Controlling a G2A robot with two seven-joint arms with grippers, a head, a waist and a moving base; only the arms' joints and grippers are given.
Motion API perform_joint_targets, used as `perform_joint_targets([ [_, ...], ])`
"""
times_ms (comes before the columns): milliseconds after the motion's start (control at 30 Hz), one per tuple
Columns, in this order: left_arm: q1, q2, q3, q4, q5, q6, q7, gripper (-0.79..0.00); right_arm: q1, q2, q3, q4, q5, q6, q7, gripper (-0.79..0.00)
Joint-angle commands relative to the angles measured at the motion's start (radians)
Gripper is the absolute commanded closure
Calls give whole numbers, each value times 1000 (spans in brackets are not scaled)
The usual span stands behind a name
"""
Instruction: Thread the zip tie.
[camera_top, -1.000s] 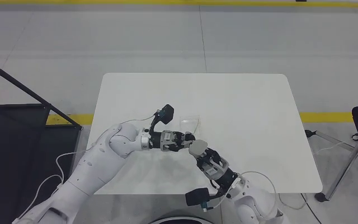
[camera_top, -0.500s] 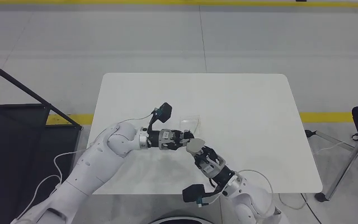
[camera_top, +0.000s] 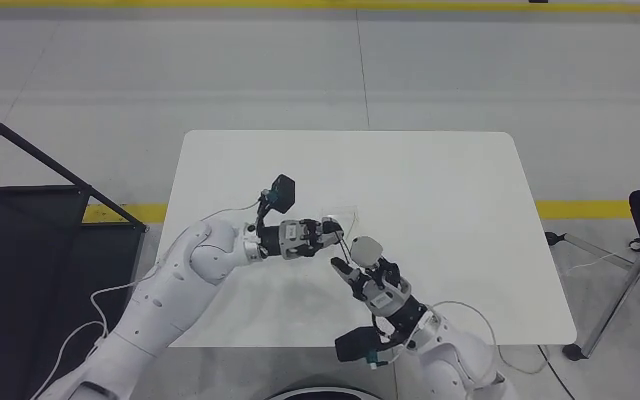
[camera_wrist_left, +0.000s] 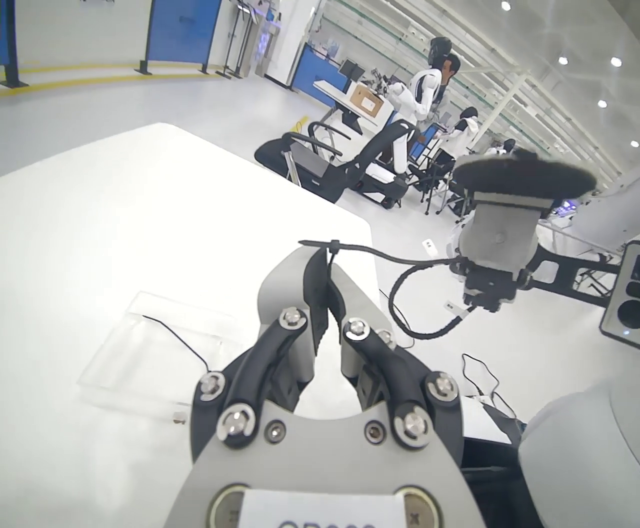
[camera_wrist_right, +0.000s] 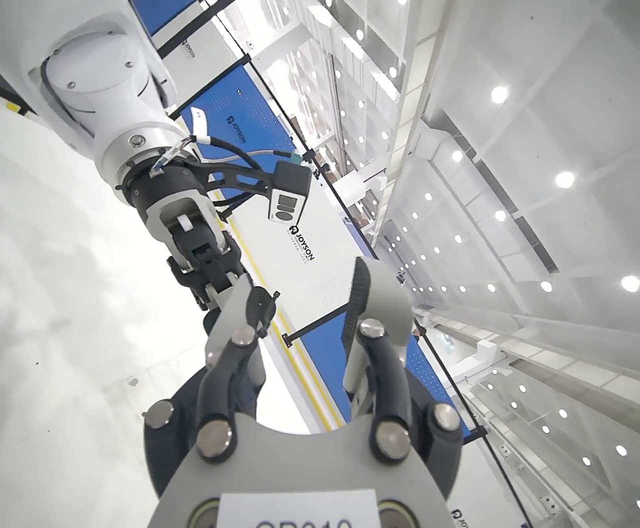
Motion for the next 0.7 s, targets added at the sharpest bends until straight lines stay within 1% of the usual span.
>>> perform_joint_targets([
  [0, 19, -1, -24, -13, 55, 15, 74, 0, -5, 1, 14, 2, 88, -25, -42, -785],
  [100, 47, -3, -51, -37, 141, 47, 170, 0, -8, 3, 44, 13, 262, -109, -114, -785],
  [200, 78, -7, -69, -61, 229, 80, 268, 0, 7, 7, 91, 41, 465, -257, -166, -785],
  [267, 94, -8, -79, -69, 269, 85, 327, 0, 15, 9, 120, 65, 575, -339, -161, -785],
  [333, 103, -9, -86, -74, 284, 81, 364, 0, 15, 9, 120, 65, 575, -339, -161, -785],
  [667, 103, -9, -86, -74, 284, 81, 364, 0, 15, 9, 120, 65, 575, -339, -161, -785],
])
